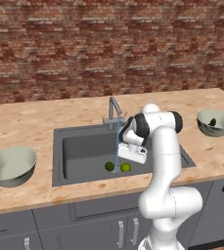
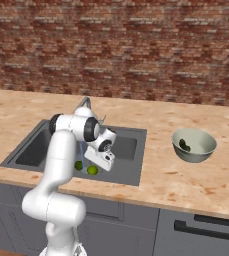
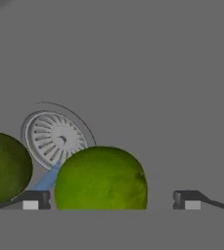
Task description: Pick the limes from the sink and place them in one bowl. Place the squash in the other bowl. Then turn off the sink faucet.
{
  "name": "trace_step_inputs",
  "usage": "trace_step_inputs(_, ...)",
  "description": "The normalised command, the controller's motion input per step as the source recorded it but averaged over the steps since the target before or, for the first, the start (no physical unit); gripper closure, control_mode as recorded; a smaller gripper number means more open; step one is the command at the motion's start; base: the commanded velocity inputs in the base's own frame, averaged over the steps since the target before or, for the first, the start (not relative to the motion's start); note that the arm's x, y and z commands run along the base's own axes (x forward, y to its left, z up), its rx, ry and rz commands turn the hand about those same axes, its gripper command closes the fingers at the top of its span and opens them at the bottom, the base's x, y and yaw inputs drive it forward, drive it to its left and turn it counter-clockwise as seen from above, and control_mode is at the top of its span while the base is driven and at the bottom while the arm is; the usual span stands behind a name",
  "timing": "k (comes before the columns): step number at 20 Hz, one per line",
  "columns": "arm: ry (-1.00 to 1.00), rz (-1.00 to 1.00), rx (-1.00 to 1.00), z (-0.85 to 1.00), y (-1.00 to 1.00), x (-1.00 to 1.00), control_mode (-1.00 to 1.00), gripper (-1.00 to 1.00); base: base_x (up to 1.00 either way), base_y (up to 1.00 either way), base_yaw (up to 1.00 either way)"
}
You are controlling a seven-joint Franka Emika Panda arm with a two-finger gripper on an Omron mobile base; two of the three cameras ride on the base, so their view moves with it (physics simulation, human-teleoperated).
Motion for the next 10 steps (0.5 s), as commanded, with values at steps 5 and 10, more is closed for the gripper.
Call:
trace_step_inputs(5,0.00,0.00,0.00,-0.21,0.03,0.08,-1.00,-1.00,0.00,0.00,0.00)
trace_step_inputs(10,0.00,0.00,0.00,-0.02,0.07,-0.16,-1.00,-1.00,0.00,0.00,0.00)
